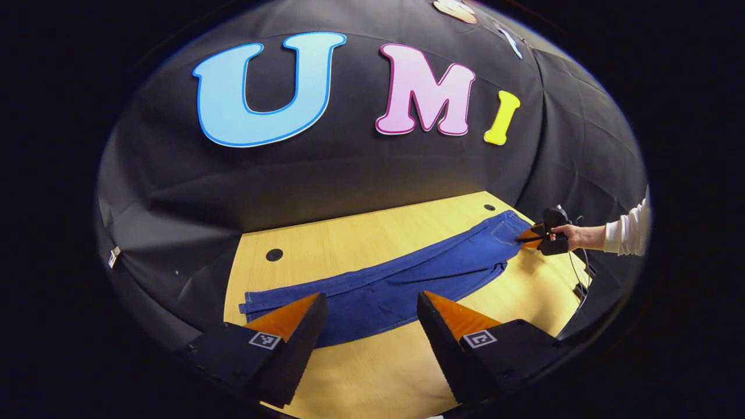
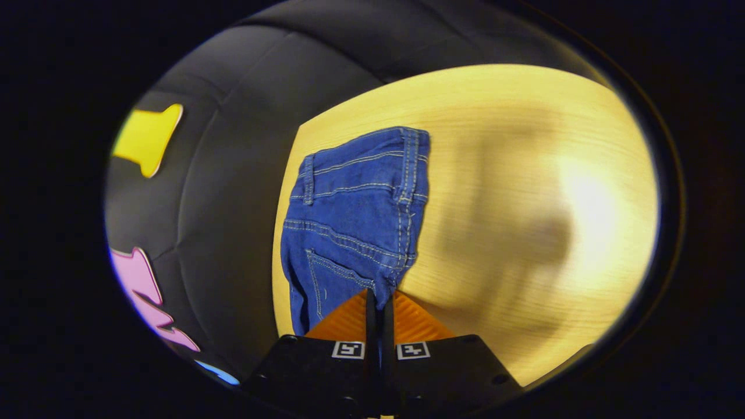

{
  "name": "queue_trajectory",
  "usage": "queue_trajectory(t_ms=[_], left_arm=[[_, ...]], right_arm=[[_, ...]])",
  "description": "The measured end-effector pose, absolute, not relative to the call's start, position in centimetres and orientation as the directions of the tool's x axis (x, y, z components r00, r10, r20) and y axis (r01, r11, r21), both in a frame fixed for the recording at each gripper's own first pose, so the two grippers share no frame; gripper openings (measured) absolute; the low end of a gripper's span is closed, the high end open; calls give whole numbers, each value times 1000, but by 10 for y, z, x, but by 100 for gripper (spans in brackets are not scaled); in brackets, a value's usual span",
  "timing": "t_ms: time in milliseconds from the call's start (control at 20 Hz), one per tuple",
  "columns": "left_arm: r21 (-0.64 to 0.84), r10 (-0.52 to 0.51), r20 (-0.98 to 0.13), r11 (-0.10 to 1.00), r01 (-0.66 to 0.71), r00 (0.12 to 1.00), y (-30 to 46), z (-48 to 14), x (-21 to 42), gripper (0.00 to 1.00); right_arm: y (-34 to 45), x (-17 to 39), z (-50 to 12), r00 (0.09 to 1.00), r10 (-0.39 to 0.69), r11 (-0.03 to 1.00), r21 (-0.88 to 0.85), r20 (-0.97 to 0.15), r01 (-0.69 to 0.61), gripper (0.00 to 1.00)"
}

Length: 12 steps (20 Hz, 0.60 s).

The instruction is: Grasp the waist and the cuffs of the jeans and fold them to make the two legs overlap; first hold the waist and fold one-third of the jeans toward the cuffs, then hold the cuffs and fold the remaining one-third in the same direction to finish folding.

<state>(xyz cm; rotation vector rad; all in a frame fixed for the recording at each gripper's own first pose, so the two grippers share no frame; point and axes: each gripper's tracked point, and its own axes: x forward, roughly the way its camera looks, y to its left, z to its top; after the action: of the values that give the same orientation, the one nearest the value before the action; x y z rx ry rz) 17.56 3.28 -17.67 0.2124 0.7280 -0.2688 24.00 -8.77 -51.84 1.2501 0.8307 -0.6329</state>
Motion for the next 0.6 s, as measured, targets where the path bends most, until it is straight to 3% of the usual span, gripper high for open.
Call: queue_trajectory(t_ms=[150, 300, 450, 600], left_arm=[[101, -148, -687, 950, 294, 712, 47, -180, 170, 97], [78, -139, -684, 962, 261, 716, 59, -183, 166, 97], [71, -134, -679, 967, 246, 721, 68, -181, 160, 97], [68, -131, -678, 969, 239, 724, 77, -180, 149, 97]], right_arm=[[-91, 245, -476, 641, -17, 296, 609, -767, 736, 6], [-86, 251, -432, 705, -39, 444, 619, -708, 647, 5], [-60, 263, -375, 783, -35, 637, 590, -621, 496, 5], [-3, 274, -314, 854, 36, 818, 506, -519, 273, 5]])
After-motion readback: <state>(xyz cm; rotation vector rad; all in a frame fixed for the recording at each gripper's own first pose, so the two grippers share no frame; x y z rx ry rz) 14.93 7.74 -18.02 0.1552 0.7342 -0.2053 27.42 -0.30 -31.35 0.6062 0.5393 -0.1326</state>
